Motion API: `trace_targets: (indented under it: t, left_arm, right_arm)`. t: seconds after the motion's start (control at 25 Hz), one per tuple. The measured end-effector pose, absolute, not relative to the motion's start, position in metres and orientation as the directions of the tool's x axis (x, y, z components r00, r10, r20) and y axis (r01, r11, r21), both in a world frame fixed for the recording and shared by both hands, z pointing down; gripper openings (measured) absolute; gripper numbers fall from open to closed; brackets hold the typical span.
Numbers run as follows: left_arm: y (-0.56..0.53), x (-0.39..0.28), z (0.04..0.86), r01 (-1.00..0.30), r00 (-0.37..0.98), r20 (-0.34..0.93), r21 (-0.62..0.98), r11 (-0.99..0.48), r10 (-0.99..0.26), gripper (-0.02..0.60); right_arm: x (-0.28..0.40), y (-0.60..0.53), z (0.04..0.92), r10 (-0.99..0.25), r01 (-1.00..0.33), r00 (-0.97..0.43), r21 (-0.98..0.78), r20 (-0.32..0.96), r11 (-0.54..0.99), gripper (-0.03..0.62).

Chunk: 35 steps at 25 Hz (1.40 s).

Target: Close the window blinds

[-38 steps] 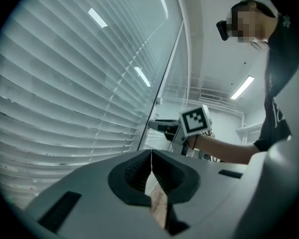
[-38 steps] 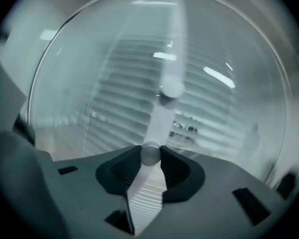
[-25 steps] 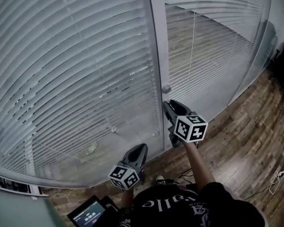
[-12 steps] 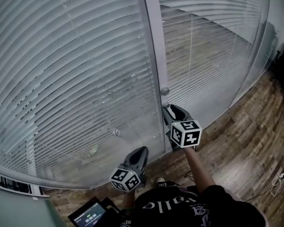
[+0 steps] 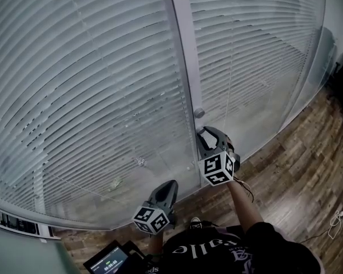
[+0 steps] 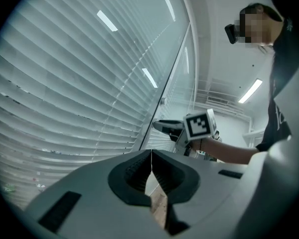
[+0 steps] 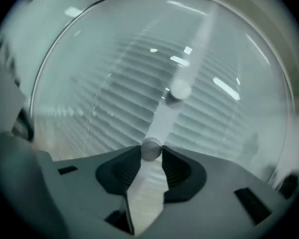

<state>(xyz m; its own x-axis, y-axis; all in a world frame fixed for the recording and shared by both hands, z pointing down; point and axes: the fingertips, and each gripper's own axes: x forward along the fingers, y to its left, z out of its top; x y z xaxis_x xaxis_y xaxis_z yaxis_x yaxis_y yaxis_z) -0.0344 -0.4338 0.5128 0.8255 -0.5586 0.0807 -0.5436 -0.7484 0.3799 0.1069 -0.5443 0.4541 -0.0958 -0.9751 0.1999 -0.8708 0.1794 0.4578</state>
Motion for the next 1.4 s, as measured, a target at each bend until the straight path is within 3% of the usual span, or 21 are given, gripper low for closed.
trace_targets:
  t: [0.04, 0.12, 0.2, 0.28, 0.36, 0.48, 0.56, 0.64, 0.8, 1.04, 1.2, 1.4]
  left_arm:
    - [-0.434, -0.034, 0.513, -0.543, 0.826, 0.081, 0.380, -0.749, -0.558, 0.006]
    - [-0.434, -0.035, 0.513, -0.543, 0.826, 0.082, 0.380, -0.748, -0.558, 0.006]
    - [-0.436, -0.037, 0.513, -0.546, 0.823, 0.080, 0.383, -0.745, -0.562, 0.006]
    - [-0.437, -0.038, 0.513, -0.548, 0.820, 0.078, 0.392, -0.738, -0.567, 0.006]
    - [-0.435, -0.039, 0.514, -0.548, 0.819, 0.076, 0.402, -0.734, -0.569, 0.006]
    - [-0.431, -0.037, 0.513, -0.545, 0.821, 0.076, 0.400, -0.737, -0.566, 0.006]
    - [-0.427, -0.035, 0.511, -0.541, 0.824, 0.073, 0.399, -0.741, -0.562, 0.006]
    - [-0.423, -0.033, 0.510, -0.540, 0.824, 0.071, 0.396, -0.743, -0.561, 0.006]
    - [-0.409, -0.030, 0.508, -0.543, 0.822, 0.069, 0.394, -0.741, -0.565, 0.006]
    - [-0.361, -0.022, 0.506, -0.563, 0.807, 0.071, 0.396, -0.726, -0.587, 0.006]
    - [-0.300, -0.003, 0.518, -0.577, 0.791, 0.074, 0.423, -0.699, -0.608, 0.006]
    - [-0.192, 0.026, 0.537, -0.588, 0.778, 0.101, 0.466, -0.661, -0.621, 0.006]
  right_arm:
    - [0.109, -0.544, 0.452, -0.970, -0.958, -0.152, 0.213, 0.188, 0.192, 0.135]
    - [0.116, -0.542, 0.444, -0.969, -0.960, -0.217, -0.208, 0.120, 0.189, 0.137]
    - [0.123, -0.544, 0.439, -0.970, -0.909, -0.222, -0.380, 0.094, 0.172, 0.135]
    - [0.121, -0.546, 0.437, -0.965, -0.943, -0.233, -0.270, 0.122, 0.193, 0.133]
    - [0.113, -0.543, 0.434, -0.962, -0.972, -0.217, 0.059, 0.163, 0.229, 0.126]
    - [0.097, -0.538, 0.435, -0.970, -0.767, -0.146, 0.597, 0.195, 0.235, 0.121]
    - [0.094, -0.538, 0.438, -0.971, -0.673, -0.133, 0.701, 0.199, 0.236, 0.121]
    - [0.096, -0.539, 0.436, -0.971, -0.754, -0.147, 0.614, 0.186, 0.232, 0.123]
    - [0.102, -0.520, 0.428, -0.971, -0.954, -0.200, 0.200, 0.128, 0.222, 0.123]
    - [0.097, -0.430, 0.490, -0.922, -0.955, -0.296, -0.045, 0.251, 0.294, 0.118]
    - [0.109, -0.350, 0.530, -0.894, -0.943, -0.322, -0.187, 0.312, 0.274, 0.055]
    - [0.115, -0.235, 0.554, -0.843, -0.896, -0.417, -0.308, 0.339, 0.320, 0.040]
